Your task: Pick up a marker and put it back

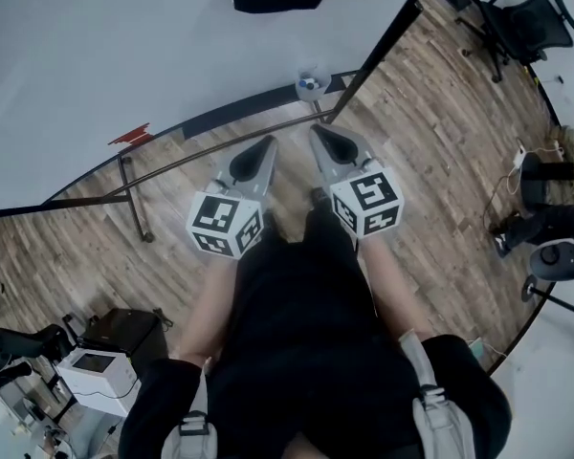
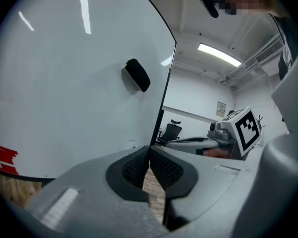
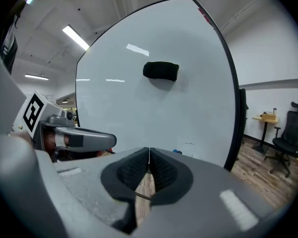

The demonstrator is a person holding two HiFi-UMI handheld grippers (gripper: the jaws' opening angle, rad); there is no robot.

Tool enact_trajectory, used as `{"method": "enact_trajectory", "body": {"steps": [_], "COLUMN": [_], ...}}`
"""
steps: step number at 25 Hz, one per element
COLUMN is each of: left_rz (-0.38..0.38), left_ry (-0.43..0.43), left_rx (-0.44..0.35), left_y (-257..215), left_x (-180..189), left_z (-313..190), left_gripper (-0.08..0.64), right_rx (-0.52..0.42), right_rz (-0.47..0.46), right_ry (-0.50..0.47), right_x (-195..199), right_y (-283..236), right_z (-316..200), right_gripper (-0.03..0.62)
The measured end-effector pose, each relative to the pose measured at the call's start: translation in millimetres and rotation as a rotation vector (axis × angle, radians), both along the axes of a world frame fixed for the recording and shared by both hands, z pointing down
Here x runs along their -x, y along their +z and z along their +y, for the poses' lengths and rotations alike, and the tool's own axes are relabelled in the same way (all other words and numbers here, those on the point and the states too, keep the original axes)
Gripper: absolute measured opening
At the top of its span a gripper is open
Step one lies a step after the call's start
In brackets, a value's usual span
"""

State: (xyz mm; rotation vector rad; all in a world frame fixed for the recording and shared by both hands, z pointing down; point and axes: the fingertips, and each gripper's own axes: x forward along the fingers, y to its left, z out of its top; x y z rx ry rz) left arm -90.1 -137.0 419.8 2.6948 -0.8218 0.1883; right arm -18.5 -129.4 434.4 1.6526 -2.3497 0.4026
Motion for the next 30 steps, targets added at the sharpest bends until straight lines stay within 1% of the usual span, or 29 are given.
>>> {"method": "enact_trajectory", "body": {"steps": [5, 6, 7, 11, 14, 16, 18, 22, 26, 30], "left_rz": [0.005, 0.005, 0.004, -0.009, -0.018, -0.022, -0.025, -0.035, -0.041, -0.048], "left_ry": [-0.083, -0.097, -0.112, -0.163, -0.194, -0.214, -0.235, -0.274, -0.322, -0.363], "left_rx": [0.002, 0.001, 0.001, 0.002, 0.006, 0.007, 0.007, 0.009, 0.015, 0.019], "left_y": [-11, -12, -13, -13, -11, -10, -9, -8, -6, -4], "left_x": [-14, -16, -19, -24, -28, -32, -34, -36, -34, -31], "left_z": [-15, -17, -19, -22, -25, -27, -28, -26, -27, -26], "left_gripper": [0.015, 0.015, 0.015, 0.015, 0.015, 0.015, 0.015, 0.015, 0.015, 0.015], "right_rx": [0.029, 0.037, 0.043, 0.055, 0.062, 0.074, 0.088, 0.112, 0.117, 0.12], "right_rz": [0.004, 0.006, 0.009, 0.04, 0.077, 0.103, 0.133, 0.187, 0.275, 0.302], "right_ry": [-0.073, -0.086, -0.101, -0.149, -0.165, -0.172, -0.174, -0.182, -0.192, -0.224], "right_x": [-17, -20, -22, -28, -34, -39, -44, -47, -49, -45], "right_y": [2, 4, 7, 15, 23, 32, 41, 54, 67, 76], "right_z": [-27, -30, -34, -47, -58, -65, -71, -81, -92, -97], "right_gripper": [0.009, 0.041, 0.049, 0.05, 0.078, 0.11, 0.124, 0.13, 0.129, 0.129]}}
